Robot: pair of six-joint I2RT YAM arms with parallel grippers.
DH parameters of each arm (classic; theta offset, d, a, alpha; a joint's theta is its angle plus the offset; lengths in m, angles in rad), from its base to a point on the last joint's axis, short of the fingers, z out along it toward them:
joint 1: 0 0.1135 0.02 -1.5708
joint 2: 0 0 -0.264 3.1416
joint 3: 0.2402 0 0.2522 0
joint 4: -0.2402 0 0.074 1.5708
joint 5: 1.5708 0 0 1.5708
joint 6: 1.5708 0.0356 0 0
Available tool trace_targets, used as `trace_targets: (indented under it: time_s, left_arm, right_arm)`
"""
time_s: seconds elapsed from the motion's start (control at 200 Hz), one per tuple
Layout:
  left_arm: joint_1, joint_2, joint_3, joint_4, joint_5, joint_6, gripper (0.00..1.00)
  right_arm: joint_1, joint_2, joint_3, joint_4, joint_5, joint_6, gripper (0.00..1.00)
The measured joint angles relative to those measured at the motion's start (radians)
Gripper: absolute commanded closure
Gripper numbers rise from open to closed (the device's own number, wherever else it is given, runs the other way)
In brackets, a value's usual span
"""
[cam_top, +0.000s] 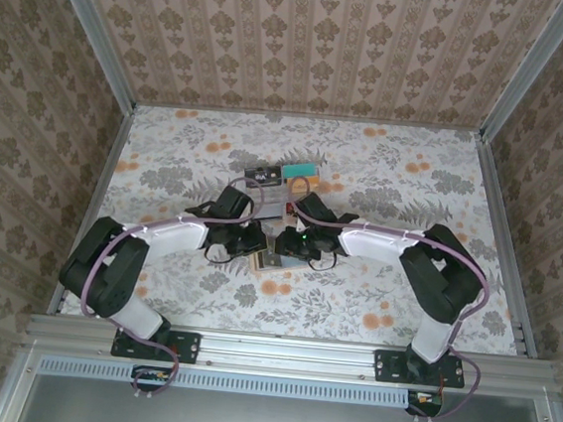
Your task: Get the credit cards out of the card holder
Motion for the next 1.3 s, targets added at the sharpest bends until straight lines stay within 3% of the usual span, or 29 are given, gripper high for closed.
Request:
trace_targets:
  time_s: [0.245, 0.595, 0.9, 1.3]
  left_arm:
    - [0.009, -0.002, 0.0, 0.053, 0.084, -0.003, 0.58]
    - [-0.026, 0.061, 0.024, 0.218, 0.197, -0.054, 0.45]
    - [-0.027, 0.08, 0.048, 0.215, 0.17, -0.059, 0.44]
    - [0.01, 0.013, 0.031, 0.105, 0.074, -0.036, 0.63]
  right_arm:
    - [-0.028, -0.156, -0.061, 0.087, 0.002, 0.01, 0.54]
    - [-0.051, -0.306, -0.155, 0.072, 0.146, 0.008, 0.53]
    - [-0.056, -0.344, -0.16, 0.038, 0.213, -0.013, 0.55]
    - [0.015, -0.149, -0.032, -0.071, 0.22, -0.063, 0.69]
